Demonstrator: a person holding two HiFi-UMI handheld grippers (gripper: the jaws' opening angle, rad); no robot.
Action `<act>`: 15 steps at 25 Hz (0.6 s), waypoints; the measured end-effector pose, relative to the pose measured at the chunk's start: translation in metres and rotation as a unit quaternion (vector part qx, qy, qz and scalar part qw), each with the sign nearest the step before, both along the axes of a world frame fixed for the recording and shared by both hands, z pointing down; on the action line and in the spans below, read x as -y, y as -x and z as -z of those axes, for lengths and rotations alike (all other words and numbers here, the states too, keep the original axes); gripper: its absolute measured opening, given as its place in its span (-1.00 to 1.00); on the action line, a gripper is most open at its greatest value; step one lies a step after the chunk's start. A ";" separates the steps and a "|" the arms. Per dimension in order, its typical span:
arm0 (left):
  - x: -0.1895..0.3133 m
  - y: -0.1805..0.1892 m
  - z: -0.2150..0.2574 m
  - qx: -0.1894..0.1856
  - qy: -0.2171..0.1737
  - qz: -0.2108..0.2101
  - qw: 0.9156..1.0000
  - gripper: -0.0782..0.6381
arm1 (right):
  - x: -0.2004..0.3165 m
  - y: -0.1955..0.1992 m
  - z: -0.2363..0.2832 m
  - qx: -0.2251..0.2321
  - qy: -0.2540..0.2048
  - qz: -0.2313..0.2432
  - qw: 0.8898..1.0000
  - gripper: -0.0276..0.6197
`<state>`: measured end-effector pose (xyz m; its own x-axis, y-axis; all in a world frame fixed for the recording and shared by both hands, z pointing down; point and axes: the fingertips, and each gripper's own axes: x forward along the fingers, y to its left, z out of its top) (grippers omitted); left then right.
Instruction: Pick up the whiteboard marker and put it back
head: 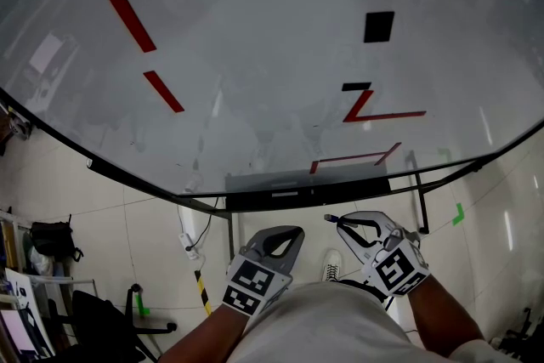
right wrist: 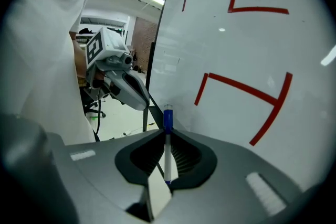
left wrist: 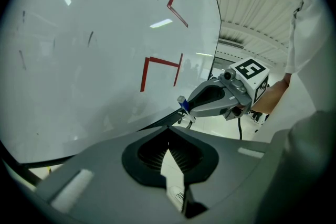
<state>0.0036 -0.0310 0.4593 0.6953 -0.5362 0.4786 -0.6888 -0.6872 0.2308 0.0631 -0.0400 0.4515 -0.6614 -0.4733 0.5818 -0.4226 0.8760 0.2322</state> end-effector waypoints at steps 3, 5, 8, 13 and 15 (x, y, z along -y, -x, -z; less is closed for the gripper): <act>-0.001 0.002 -0.002 0.005 0.002 0.000 1.000 -0.73 | 0.000 -0.003 -0.007 -0.027 -0.015 0.001 1.000 -0.80; -0.002 0.002 -0.002 0.005 0.003 0.001 1.000 -0.73 | 0.000 -0.004 -0.010 -0.054 -0.033 0.010 0.998 -0.80; -0.002 0.001 -0.002 0.004 0.003 -0.001 1.000 -0.73 | 0.001 -0.003 -0.013 -0.103 -0.061 0.025 0.992 -0.80; -0.003 0.000 -0.002 0.005 0.002 -0.003 1.000 -0.74 | 0.004 -0.008 -0.025 -0.176 -0.097 0.044 0.979 -0.80; -0.003 0.001 -0.003 0.005 0.004 -0.003 1.000 -0.73 | 0.005 -0.011 -0.033 -0.219 -0.120 0.058 0.966 -0.80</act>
<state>0.0026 -0.0276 0.4621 0.6928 -0.5292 0.4898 -0.6877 -0.6892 0.2282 0.0740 -0.0450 0.4841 -0.4328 -0.5670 0.7009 -0.1393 0.8102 0.5694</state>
